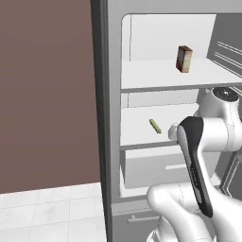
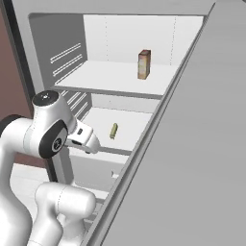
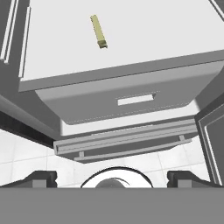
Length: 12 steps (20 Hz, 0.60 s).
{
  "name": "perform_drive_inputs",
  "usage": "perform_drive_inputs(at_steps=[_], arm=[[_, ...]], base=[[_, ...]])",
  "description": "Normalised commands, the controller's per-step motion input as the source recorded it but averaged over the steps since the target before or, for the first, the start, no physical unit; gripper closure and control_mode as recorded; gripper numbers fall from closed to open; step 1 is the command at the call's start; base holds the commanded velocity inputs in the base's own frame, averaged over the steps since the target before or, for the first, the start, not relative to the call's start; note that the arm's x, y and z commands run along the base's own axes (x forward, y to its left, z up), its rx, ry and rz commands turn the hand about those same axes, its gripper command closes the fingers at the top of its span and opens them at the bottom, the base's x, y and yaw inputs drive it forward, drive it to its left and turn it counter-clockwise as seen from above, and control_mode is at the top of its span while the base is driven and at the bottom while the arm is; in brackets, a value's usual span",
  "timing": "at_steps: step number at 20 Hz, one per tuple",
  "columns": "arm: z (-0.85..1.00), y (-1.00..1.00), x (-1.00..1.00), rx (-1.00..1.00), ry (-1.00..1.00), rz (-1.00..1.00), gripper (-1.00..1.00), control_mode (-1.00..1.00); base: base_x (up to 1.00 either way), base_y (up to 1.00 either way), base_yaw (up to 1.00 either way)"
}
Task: Pick the egg and butter from the fridge and place them by the bowl for mixing.
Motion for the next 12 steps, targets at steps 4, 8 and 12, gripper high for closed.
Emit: perform_drive_inputs(at_steps=[4,8,12], arm=[[0.00,0.00,0.00,0.00,0.00,0.00,-1.00,1.00],[0.00,0.00,0.00,0.00,0.00,0.00,-1.00,1.00],[0.00,0.00,0.00,0.00,0.00,0.00,-1.00,1.00]], base=[[0.00,0.00,0.00],[0.00,0.00,0.00],[0.00,0.00,0.02]])
